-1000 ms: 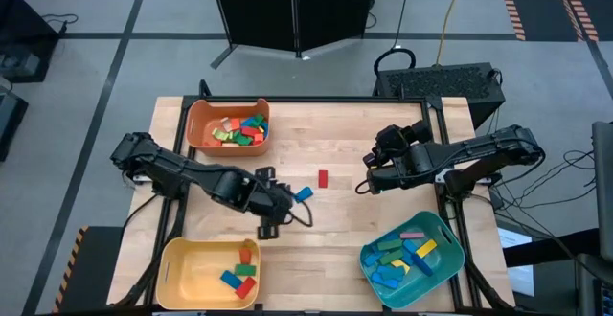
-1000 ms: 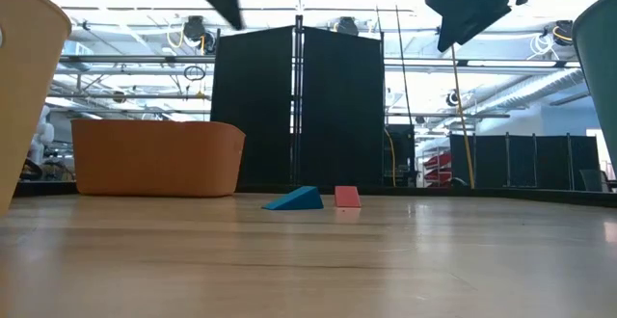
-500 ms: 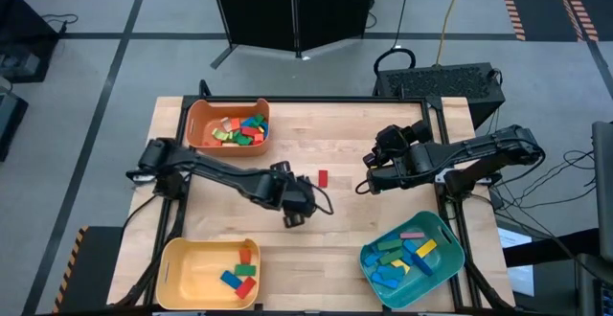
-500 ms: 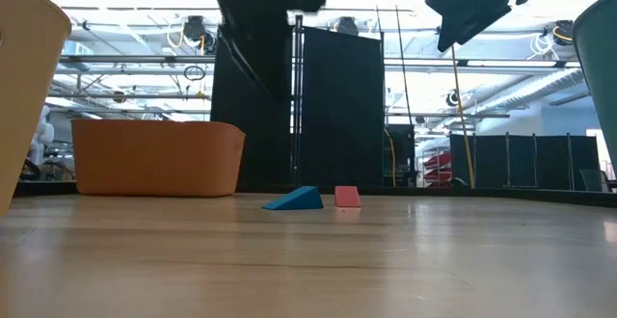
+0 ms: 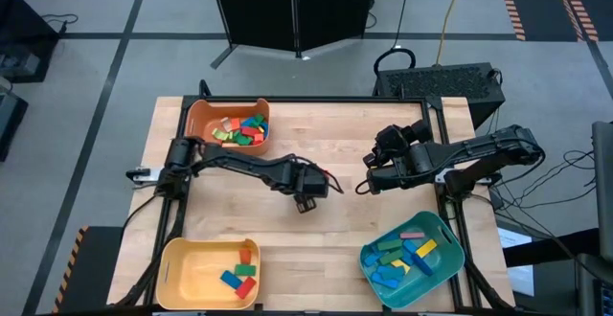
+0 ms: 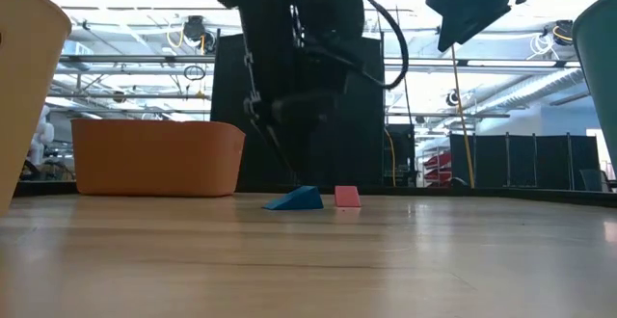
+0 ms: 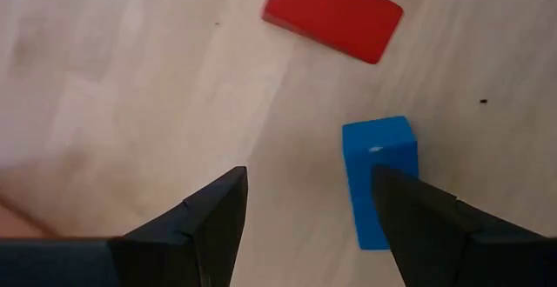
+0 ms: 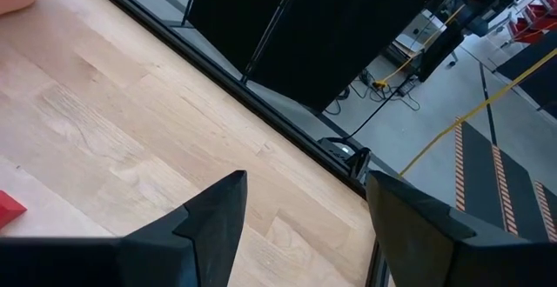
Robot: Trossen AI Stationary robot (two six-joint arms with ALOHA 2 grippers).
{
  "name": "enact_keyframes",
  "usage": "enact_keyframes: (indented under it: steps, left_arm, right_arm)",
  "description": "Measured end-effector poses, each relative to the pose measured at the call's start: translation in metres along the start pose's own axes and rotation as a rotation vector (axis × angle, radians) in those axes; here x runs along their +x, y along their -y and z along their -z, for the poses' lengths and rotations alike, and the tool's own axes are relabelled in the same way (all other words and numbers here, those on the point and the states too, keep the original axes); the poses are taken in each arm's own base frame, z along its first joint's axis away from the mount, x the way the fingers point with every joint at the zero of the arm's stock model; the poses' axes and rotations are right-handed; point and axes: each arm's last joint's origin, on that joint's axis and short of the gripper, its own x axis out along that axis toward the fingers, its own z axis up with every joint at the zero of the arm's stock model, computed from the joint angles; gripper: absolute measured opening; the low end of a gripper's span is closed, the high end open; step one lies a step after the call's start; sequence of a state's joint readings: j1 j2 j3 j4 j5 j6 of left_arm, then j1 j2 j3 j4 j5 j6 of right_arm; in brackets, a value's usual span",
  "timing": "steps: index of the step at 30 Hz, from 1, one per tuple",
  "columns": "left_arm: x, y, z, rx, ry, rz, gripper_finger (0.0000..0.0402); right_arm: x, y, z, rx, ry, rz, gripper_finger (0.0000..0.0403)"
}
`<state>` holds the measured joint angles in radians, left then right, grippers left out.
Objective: Sort blocks by size
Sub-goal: Put the blue triangular block into the yellow bin
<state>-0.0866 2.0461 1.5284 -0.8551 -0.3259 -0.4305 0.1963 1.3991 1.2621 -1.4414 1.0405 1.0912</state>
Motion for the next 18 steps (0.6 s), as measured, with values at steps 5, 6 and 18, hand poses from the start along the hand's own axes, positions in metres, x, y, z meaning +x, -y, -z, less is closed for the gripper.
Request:
enact_keyframes:
  steps: [5,6,18]
  left_arm:
    - [0.011,0.0,-0.003,0.011,-0.016,0.035,0.0245]
    - [0.012,0.0,-0.003,0.009,-0.014,0.043,0.0245]
    - [0.019,0.006,-0.004,-0.019,0.009,0.195,0.0245]
  right_arm:
    - [0.0,0.0,0.0,0.0,0.0,0.0,0.0224]
    - [0.0,0.0,0.0,0.0,0.0,0.0,0.0224]
    - [0.0,0.0,0.0,0.001,0.001,0.0,0.0224]
